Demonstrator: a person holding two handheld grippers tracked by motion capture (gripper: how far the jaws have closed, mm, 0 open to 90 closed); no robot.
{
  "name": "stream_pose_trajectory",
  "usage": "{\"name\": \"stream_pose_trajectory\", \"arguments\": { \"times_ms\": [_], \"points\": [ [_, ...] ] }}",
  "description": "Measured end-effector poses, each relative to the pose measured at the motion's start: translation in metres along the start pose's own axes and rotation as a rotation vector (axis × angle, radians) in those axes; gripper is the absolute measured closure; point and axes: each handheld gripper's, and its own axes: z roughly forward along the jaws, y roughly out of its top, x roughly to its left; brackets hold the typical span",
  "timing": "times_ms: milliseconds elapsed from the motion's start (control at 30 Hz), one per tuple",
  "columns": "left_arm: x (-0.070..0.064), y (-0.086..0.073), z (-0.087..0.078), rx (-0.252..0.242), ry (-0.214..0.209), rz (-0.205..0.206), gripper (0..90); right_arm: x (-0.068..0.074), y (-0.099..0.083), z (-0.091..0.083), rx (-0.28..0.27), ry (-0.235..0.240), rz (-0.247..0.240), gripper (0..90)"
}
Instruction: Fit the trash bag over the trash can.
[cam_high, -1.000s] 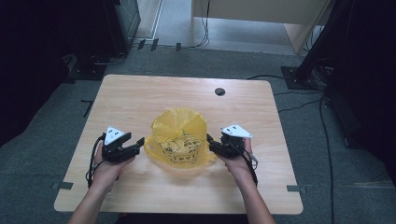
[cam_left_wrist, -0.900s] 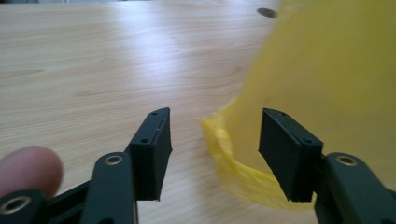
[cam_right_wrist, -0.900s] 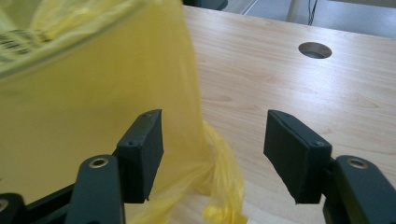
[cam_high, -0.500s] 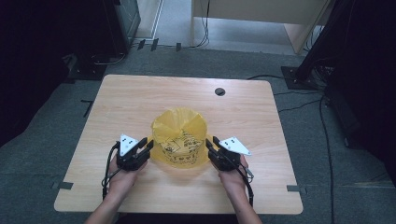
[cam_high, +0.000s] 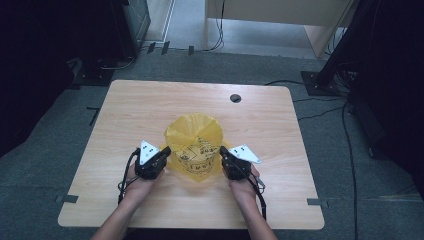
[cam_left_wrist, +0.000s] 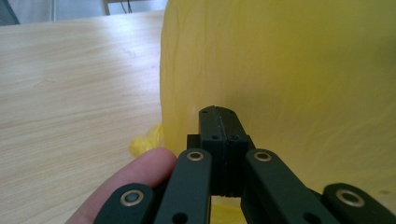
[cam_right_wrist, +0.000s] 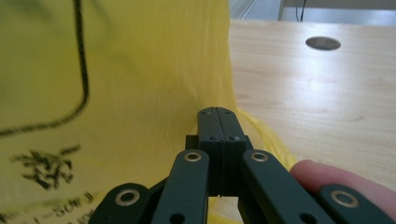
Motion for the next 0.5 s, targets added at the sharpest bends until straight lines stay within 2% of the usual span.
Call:
{"name": "stream_pose_trajectory", "arguments": {
  "times_ms": [133,200,267,367,500],
  "points": [
    [-0.001,-0.005,0.003,0.029,0.018,0.007,89.0,-0.001,-0.006,0.004,0.033,-0.001,-0.011,90.0],
    [0.001,-0.006,0.0,0.026,0.035,-0.003,80.8,-0.002,-0.007,0.003,0.032,-0.01,-0.009,89.3],
    [0.007,-0.007,-0.005,0.022,0.053,-0.022,75.9,-0.005,-0.008,-0.001,0.024,0.004,-0.016,81.5],
    [0.015,-0.012,-0.013,0.031,0.051,-0.042,71.4,-0.013,-0.016,-0.012,0.031,0.013,-0.053,77.7],
    [0.012,-0.022,-0.02,0.028,0.045,-0.025,68.7,-0.023,-0.021,-0.015,0.035,0.045,-0.022,71.6]
  ]
}}
